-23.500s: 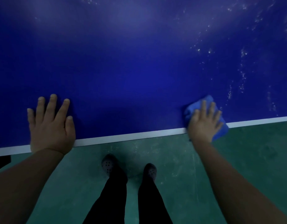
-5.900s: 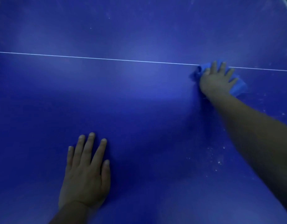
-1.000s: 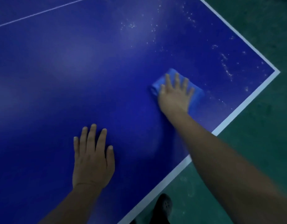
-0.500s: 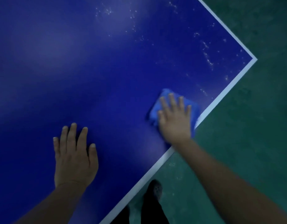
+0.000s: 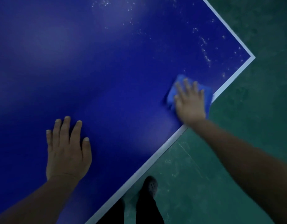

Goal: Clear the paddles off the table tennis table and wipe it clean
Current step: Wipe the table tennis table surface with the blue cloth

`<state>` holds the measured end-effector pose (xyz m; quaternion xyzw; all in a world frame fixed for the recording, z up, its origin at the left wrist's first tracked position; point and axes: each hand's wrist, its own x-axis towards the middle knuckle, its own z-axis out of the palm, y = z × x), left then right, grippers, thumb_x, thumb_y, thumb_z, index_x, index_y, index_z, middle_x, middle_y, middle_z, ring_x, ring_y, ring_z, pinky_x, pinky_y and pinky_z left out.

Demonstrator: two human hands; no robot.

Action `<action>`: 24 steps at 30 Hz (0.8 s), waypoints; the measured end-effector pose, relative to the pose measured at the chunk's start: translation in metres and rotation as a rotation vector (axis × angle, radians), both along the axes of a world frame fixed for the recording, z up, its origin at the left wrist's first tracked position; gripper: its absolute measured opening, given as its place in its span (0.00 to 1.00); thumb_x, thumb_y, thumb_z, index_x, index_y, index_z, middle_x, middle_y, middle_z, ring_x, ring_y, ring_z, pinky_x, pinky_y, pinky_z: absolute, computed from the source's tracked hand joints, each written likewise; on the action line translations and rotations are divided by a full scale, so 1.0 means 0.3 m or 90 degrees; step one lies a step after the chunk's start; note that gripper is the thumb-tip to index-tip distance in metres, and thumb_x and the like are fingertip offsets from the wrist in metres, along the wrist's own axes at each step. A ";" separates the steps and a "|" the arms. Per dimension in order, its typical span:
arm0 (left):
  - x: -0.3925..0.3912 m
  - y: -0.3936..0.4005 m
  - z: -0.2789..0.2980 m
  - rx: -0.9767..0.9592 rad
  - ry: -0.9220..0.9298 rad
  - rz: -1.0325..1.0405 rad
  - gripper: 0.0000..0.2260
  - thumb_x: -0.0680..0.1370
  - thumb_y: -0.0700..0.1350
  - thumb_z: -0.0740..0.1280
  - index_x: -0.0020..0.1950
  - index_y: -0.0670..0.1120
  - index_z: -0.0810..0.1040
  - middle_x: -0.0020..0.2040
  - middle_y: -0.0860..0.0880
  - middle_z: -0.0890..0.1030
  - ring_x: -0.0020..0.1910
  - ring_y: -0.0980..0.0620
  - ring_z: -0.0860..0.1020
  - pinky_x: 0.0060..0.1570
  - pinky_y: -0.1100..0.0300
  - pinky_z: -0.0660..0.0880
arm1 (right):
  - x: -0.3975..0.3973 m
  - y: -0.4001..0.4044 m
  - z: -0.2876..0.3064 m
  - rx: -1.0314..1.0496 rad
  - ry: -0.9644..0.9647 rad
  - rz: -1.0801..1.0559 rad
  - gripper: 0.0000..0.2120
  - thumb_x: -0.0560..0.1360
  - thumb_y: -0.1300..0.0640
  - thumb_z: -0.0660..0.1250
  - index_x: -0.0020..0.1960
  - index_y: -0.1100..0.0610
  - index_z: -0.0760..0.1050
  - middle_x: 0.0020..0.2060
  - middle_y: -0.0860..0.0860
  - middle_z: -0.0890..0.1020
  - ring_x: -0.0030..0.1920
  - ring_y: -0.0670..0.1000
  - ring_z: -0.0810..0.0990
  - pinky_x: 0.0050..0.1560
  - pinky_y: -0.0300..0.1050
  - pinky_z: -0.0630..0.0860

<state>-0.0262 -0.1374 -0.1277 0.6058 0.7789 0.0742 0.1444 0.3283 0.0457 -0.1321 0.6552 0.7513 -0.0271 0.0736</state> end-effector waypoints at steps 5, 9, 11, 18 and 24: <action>-0.002 -0.003 -0.001 0.001 0.004 -0.003 0.28 0.81 0.53 0.49 0.77 0.41 0.64 0.79 0.40 0.58 0.80 0.41 0.50 0.78 0.40 0.46 | -0.084 0.030 0.028 -0.007 0.053 -0.236 0.27 0.84 0.45 0.43 0.81 0.47 0.47 0.81 0.51 0.48 0.80 0.60 0.45 0.77 0.65 0.46; 0.001 0.000 0.001 -0.008 0.001 0.005 0.28 0.80 0.54 0.49 0.77 0.41 0.64 0.80 0.41 0.57 0.80 0.43 0.49 0.78 0.42 0.44 | -0.275 -0.348 -0.005 -0.025 0.063 0.229 0.26 0.82 0.44 0.49 0.78 0.49 0.61 0.78 0.53 0.61 0.78 0.64 0.56 0.75 0.68 0.53; 0.002 0.001 0.001 -0.011 0.003 0.002 0.28 0.80 0.54 0.49 0.77 0.41 0.63 0.80 0.41 0.57 0.80 0.42 0.49 0.78 0.42 0.44 | -0.210 -0.249 -0.004 -0.021 0.070 0.237 0.26 0.81 0.44 0.50 0.77 0.49 0.64 0.77 0.53 0.64 0.77 0.64 0.59 0.73 0.69 0.56; 0.000 -0.002 -0.002 -0.002 0.006 0.001 0.28 0.81 0.54 0.49 0.77 0.41 0.63 0.80 0.40 0.57 0.80 0.42 0.49 0.78 0.42 0.44 | -0.149 0.050 0.023 0.007 0.088 -0.283 0.27 0.83 0.43 0.43 0.81 0.46 0.47 0.81 0.50 0.48 0.80 0.60 0.44 0.76 0.66 0.44; 0.001 0.003 -0.002 0.000 0.004 -0.001 0.28 0.81 0.54 0.49 0.77 0.41 0.64 0.80 0.41 0.57 0.80 0.43 0.49 0.78 0.45 0.41 | -0.231 -0.279 -0.013 -0.037 0.071 0.341 0.26 0.81 0.43 0.51 0.78 0.47 0.62 0.78 0.52 0.62 0.77 0.63 0.57 0.74 0.70 0.52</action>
